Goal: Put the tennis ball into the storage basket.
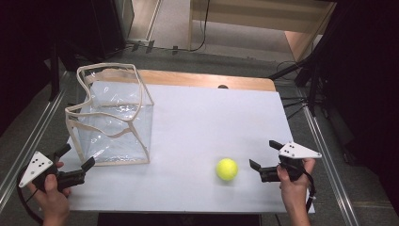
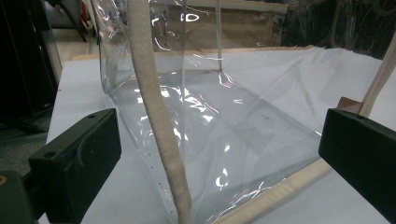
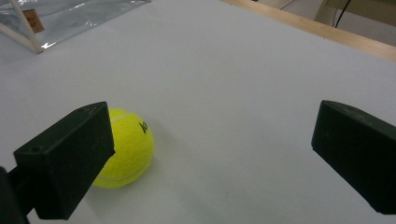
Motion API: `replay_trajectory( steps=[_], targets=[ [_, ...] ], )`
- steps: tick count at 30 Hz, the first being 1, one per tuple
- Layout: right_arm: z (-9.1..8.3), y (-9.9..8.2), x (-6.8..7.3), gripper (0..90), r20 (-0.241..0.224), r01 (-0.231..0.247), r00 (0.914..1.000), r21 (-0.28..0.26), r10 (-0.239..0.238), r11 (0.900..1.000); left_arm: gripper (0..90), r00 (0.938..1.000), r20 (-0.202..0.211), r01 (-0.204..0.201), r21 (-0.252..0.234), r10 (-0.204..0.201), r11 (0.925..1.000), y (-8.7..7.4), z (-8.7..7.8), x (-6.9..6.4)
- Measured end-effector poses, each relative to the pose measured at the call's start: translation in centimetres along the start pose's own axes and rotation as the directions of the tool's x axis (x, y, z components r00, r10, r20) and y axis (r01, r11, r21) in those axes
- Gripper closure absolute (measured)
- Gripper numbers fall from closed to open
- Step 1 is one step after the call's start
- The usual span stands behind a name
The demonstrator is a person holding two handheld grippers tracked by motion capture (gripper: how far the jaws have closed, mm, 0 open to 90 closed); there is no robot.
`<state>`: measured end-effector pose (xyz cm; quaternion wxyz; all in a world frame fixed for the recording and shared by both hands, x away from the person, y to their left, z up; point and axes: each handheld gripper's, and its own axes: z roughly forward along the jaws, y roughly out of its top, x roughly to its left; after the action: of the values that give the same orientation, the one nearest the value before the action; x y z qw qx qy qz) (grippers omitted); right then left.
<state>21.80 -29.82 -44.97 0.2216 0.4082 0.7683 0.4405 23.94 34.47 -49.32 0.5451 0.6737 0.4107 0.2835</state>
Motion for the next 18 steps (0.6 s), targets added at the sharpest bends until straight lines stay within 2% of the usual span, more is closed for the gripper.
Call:
replay_trajectory(
  steps=[8,18],
  targets=[
    [0.5,1.0,0.8,0.0,-0.027,0.038,0.9989,0.032,-0.037,0.9988,0.0,1.0,0.002,-0.004,0.001,0.004,1.0,0.0,0.0,0.0],
    [1.3,1.9,1.7,0.0,-0.067,0.063,0.9961,0.08,-0.058,0.9948,0.0,1.0,0.003,-0.003,0.001,0.003,1.0,0.0,0.1,-0.1]
  ],
)
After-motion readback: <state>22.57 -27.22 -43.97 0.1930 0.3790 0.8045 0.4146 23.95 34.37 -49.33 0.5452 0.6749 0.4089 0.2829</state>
